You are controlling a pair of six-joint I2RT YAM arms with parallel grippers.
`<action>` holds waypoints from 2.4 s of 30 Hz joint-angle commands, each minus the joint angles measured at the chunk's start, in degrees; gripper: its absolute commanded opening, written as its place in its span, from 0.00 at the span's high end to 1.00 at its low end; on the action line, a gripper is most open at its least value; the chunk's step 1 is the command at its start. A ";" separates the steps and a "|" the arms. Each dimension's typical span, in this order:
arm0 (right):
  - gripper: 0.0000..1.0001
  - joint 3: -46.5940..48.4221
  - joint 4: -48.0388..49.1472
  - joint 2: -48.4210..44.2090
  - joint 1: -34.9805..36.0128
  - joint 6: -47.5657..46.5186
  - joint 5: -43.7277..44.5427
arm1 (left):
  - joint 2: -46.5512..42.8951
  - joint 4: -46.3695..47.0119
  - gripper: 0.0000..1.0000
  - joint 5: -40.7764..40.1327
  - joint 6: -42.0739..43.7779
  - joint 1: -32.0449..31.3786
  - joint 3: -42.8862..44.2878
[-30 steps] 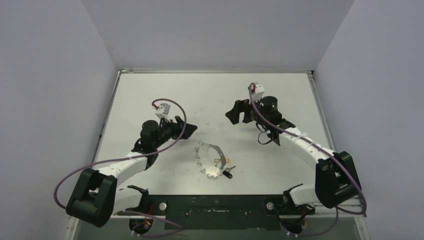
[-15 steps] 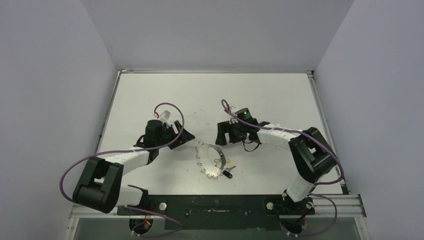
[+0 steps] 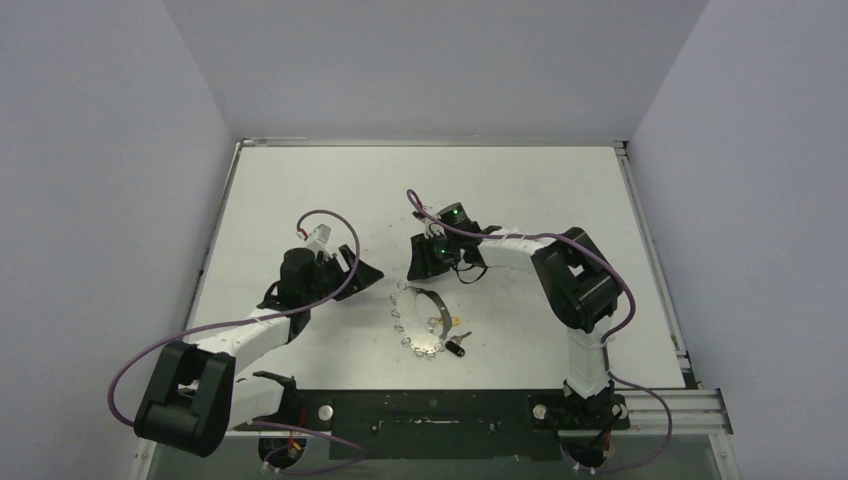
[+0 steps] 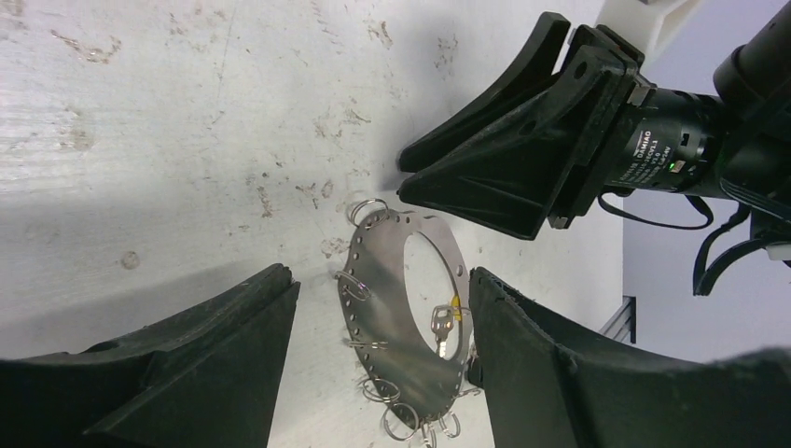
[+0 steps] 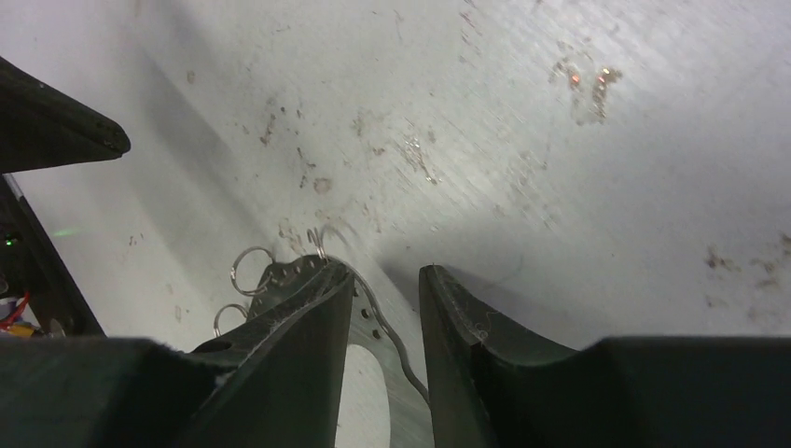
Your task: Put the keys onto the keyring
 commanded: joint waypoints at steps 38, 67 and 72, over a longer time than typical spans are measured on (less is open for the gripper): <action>0.41 1.19 -5.48 -3.05 -2.30 -1.58 -5.83 | 16.96 11.66 0.61 14.08 2.81 1.11 5.42; 0.47 -0.12 -7.26 -4.25 -0.76 -3.09 -6.80 | 21.38 1.60 0.57 2.40 8.03 -1.77 9.24; 0.46 -0.83 -7.42 -4.98 1.01 -3.32 -6.04 | 9.33 -20.19 0.50 -11.66 7.86 -6.17 10.69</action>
